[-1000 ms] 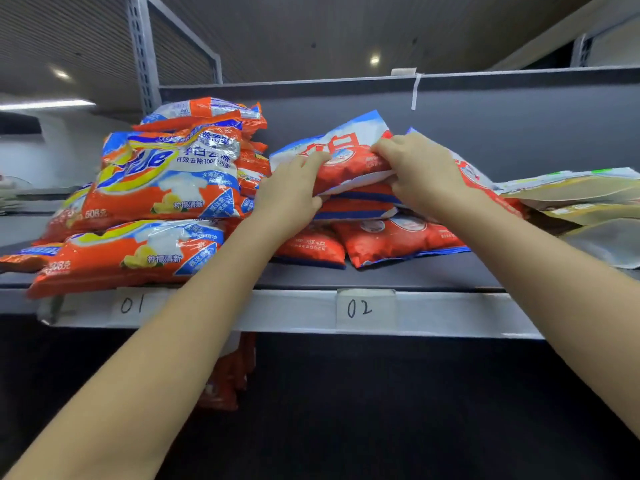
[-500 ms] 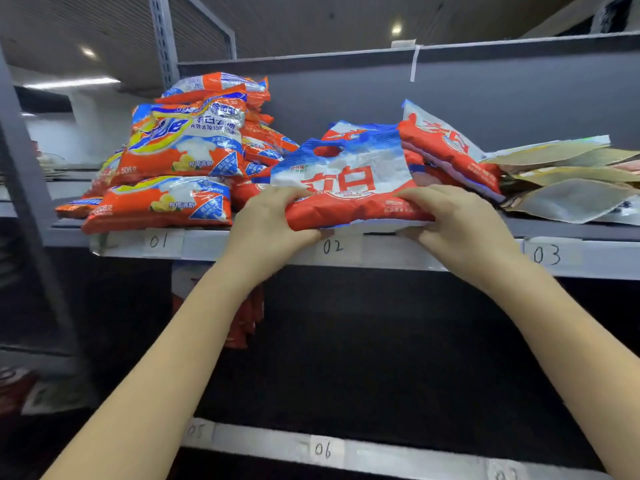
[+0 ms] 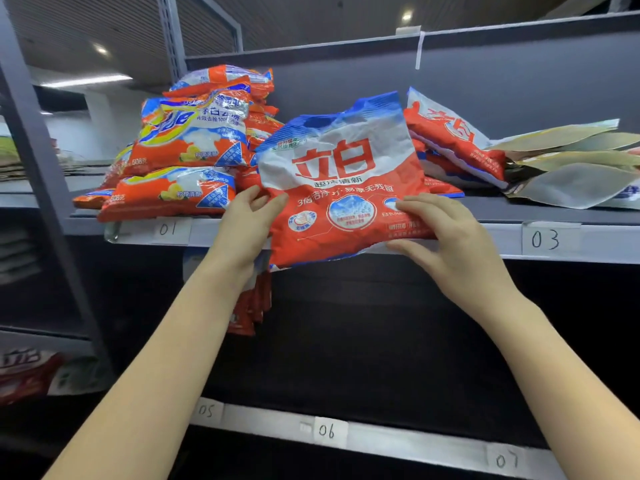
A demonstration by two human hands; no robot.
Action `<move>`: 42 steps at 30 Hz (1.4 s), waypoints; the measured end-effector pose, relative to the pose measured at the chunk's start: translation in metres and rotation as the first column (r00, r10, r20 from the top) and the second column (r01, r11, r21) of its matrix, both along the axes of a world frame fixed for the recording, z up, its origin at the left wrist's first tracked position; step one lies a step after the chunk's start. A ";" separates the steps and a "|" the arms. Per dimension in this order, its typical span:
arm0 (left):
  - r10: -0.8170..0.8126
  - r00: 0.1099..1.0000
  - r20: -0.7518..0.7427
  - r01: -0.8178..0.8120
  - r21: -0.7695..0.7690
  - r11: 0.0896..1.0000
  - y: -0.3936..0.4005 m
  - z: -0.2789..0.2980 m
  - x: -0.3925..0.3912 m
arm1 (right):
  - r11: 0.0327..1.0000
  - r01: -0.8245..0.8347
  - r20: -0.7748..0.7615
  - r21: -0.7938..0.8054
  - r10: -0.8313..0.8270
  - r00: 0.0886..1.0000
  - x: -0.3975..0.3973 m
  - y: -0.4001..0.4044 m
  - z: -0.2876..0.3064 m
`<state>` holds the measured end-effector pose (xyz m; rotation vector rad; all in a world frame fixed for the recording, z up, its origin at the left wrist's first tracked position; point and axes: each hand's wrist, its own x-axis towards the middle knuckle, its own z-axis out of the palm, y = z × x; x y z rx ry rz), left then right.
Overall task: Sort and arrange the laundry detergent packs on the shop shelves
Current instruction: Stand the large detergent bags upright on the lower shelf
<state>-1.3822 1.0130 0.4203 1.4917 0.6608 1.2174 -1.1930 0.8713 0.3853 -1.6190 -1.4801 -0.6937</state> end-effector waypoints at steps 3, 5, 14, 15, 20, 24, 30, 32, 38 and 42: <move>-0.008 0.995 0.102 0.014 -0.063 0.998 0.005 0.001 0.003 | 0.999 -0.011 -0.012 0.038 0.011 1.000 0.000 0.001 -0.009; -0.060 0.980 0.189 0.084 -0.122 0.989 0.003 0.000 0.005 | 0.996 -0.008 -0.005 0.094 0.009 1.000 -0.001 0.001 -0.019; -0.039 0.908 0.417 0.091 -0.107 0.990 -0.033 -0.030 0.006 | 0.972 -0.021 -0.031 0.234 0.029 0.999 -0.014 -0.011 -0.051; -0.026 0.913 0.408 0.070 -0.093 0.993 -0.038 -0.034 0.001 | 0.973 -0.041 -0.029 0.226 0.049 0.998 -0.016 -0.015 -0.058; 0.049 0.939 0.341 -0.017 -0.096 0.995 -0.057 -0.070 -0.028 | 0.951 -0.181 -0.330 0.252 0.260 0.908 -0.040 -0.041 -0.104; 0.105 0.953 0.285 -0.049 -0.197 0.979 -0.065 -0.116 -0.045 | 0.912 -0.226 -0.767 0.343 0.410 0.494 -0.065 -0.043 -0.139; 0.126 0.978 0.166 -0.063 -0.340 0.938 -0.059 -0.175 -0.075 | 0.848 -0.500 -0.970 0.176 0.236 0.060 -0.071 -0.030 -0.183; 0.115 0.984 0.133 -0.062 -0.350 0.935 -0.052 -0.188 -0.083 | 0.770 -0.626 -0.988 0.120 0.157 0.005 -0.078 -0.024 -0.191; 0.080 0.996 0.028 -0.064 -0.372 0.926 0.000 -0.215 -0.108 | 0.737 -0.676 -0.999 0.005 0.028 0.023 -0.105 0.018 -0.212; 0.062 0.998 0.012 -0.052 -0.389 0.920 0.048 -0.226 -0.128 | 0.779 -0.627 -0.998 -0.035 0.003 0.058 -0.127 0.064 -0.214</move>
